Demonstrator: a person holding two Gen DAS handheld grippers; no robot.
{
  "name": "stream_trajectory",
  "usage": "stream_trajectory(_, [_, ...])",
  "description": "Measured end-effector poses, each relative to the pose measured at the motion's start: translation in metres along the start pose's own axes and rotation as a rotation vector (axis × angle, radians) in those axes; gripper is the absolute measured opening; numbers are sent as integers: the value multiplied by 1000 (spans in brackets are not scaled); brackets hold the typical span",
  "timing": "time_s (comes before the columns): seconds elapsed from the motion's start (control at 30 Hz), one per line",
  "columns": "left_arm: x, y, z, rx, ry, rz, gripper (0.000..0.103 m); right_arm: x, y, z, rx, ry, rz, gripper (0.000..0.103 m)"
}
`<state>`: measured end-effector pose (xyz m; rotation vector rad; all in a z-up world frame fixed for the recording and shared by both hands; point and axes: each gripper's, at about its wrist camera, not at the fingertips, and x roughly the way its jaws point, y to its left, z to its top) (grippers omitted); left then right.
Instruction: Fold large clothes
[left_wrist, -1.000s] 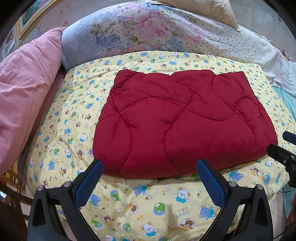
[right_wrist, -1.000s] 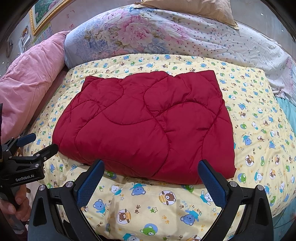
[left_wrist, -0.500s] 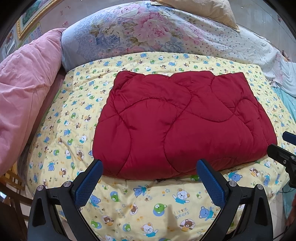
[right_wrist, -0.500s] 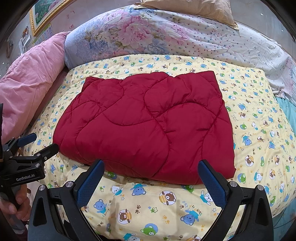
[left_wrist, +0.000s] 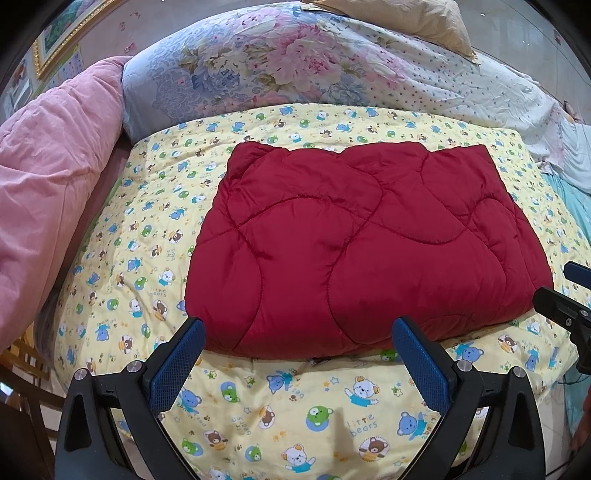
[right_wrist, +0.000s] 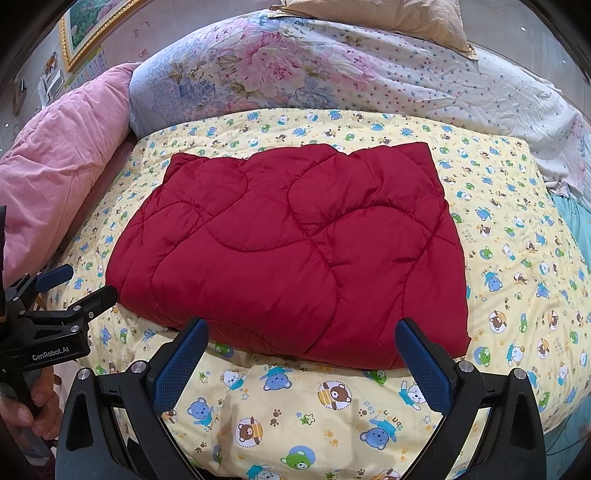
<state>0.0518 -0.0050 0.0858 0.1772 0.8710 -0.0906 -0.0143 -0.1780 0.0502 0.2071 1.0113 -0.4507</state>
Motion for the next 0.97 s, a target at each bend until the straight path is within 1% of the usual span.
stream_trajectory(0.53, [0,1,1,-1,3,-2,102,-1,0,1,3,-2,0,102])
stream_trajectory(0.97, [11,1,2,1,20,-13,102,7,-3,-1,20,9,8,102])
